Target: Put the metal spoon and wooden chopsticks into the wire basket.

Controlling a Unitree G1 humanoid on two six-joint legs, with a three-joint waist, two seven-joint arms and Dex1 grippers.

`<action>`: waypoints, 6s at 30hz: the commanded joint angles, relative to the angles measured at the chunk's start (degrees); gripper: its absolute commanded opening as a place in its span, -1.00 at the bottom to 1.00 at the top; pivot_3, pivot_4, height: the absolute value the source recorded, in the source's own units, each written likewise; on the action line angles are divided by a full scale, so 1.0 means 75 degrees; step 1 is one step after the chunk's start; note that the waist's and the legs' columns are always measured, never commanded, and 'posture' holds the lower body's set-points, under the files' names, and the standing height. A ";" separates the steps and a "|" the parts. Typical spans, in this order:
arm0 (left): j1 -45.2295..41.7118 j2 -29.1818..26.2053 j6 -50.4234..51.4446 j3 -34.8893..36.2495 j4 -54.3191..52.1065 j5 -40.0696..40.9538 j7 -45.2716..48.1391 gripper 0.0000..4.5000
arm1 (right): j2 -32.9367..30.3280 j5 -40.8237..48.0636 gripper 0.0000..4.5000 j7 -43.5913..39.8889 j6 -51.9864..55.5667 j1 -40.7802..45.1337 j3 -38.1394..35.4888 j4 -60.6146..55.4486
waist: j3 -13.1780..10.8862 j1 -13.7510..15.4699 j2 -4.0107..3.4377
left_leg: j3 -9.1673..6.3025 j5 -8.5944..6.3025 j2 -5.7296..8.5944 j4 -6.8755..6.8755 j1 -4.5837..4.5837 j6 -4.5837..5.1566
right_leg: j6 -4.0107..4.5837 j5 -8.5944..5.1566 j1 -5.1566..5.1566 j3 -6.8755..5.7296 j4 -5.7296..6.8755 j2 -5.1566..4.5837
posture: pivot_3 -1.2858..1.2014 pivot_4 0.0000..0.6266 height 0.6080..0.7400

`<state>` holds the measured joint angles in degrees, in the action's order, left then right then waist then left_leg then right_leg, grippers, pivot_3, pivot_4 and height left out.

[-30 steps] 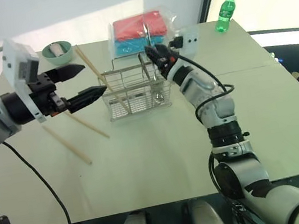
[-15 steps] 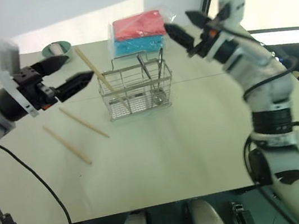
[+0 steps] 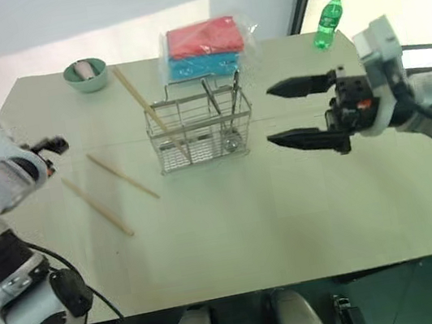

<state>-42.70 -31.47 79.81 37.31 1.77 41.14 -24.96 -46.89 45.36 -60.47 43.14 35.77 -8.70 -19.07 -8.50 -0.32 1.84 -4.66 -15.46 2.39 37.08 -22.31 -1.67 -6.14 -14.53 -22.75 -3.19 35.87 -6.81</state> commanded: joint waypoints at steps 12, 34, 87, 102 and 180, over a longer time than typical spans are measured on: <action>-0.1543 0.1137 -0.1321 -0.0054 0.3100 -0.2238 -0.0681 1.00 | 0.0027 0.0530 0.99 0.0556 0.0104 -0.0746 -0.0363 -0.1014 | 0.0005 0.0245 0.0015 | -0.0003 0.0021 0.0002 -0.0001 -0.0012 -0.0048 | -0.0013 0.0008 0.0002 -0.0005 -0.0026 -0.0006 | 0.03 -0.52 -0.10; -0.2189 0.0897 -0.3066 -0.0046 0.5408 -0.2869 -0.0857 -0.98 | -0.0147 0.1177 1.00 0.1548 0.0129 -0.1659 -0.0822 -0.1569 | 0.0015 0.0357 -0.0001 | 0.0002 -0.0002 0.0000 0.0000 -0.0004 -0.0051 | -0.0032 0.0020 0.0014 -0.0009 -0.0039 -0.0009 | 0.03 -0.52 -0.10; -0.1302 0.2142 -0.7041 -0.3672 0.0168 -0.1856 0.6154 0.40 | 0.0222 0.1976 1.00 0.3792 0.0227 -0.2389 -0.1396 -0.1933 | -0.0002 0.0342 -0.0019 | 0.0003 -0.0006 -0.0004 0.0010 -0.0020 0.0018 | -0.0042 0.0032 0.0040 -0.0011 -0.0104 -0.0002 | 0.03 -0.52 -0.10; -0.3801 0.0970 -0.5203 -0.2369 0.1678 -0.2701 0.1946 0.61 | 0.0410 0.1559 1.00 0.3428 0.0057 -0.1885 -0.0790 -0.1402 | 0.0008 0.0322 -0.0037 | 0.0011 -0.0008 -0.0002 0.0004 0.0009 0.0022 | -0.0047 0.0031 0.0054 -0.0011 -0.0088 0.0005 | 0.03 -0.52 -0.10; -0.2545 0.1638 -0.7069 -0.3301 0.1063 -0.1417 0.6787 -0.97 | 0.0512 0.2247 1.00 0.4091 0.0237 -0.2804 -0.1081 -0.2404 | 0.0011 0.0141 -0.0022 | 0.0011 -0.0019 0.0018 0.0032 -0.0012 0.0043 | -0.0070 0.0044 0.0048 -0.0008 -0.0093 -0.0017 | 0.03 -0.52 -0.10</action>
<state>-61.19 -19.00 26.95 12.52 13.00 29.79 25.50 -42.84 61.26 -29.94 45.91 14.55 -15.24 -34.86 -8.42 0.74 1.68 -4.60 -15.60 2.52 37.32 -22.41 -1.35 -6.66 -14.19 -22.39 -3.25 35.18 -6.93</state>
